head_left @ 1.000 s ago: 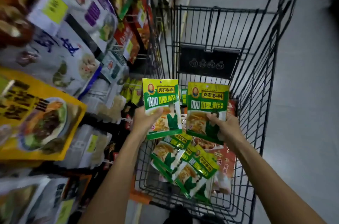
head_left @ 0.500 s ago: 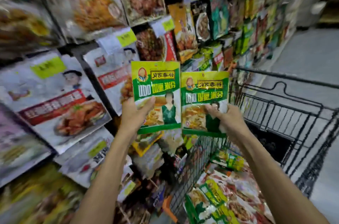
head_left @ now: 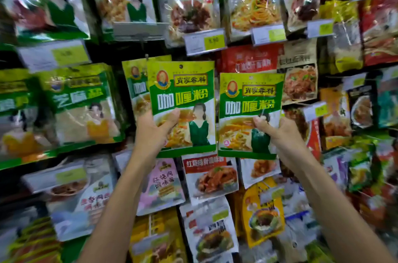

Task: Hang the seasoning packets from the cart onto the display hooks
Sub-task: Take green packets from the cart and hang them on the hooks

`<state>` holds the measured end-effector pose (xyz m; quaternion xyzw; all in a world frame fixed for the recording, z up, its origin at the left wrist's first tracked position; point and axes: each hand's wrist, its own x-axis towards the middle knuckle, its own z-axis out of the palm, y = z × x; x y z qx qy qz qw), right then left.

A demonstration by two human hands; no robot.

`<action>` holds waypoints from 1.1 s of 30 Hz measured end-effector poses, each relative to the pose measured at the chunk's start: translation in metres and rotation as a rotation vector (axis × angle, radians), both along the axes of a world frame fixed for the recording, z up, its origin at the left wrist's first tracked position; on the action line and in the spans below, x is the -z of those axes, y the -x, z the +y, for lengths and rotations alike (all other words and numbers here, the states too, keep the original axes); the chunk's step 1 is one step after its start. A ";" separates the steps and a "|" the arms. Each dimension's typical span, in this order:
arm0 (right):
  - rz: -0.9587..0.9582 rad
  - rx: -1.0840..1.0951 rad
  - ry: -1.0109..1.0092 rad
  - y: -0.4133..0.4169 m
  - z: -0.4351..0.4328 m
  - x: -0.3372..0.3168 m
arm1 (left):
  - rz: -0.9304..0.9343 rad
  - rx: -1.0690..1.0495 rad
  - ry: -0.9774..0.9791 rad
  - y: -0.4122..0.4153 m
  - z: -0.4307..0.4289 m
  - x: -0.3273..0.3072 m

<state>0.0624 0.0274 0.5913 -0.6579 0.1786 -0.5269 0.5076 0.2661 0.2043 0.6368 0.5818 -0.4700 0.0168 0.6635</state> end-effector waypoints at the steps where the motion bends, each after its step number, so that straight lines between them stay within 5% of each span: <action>1: -0.010 -0.040 0.018 -0.014 0.004 -0.008 | 0.008 -0.024 0.005 -0.010 0.011 -0.006; 15: -0.025 -0.430 0.077 -0.150 0.054 -0.070 | 0.075 -0.280 0.143 -0.093 0.114 -0.040; 33: 0.057 -0.304 -0.045 -0.188 0.056 -0.088 | 0.020 -0.323 0.138 -0.106 0.131 -0.044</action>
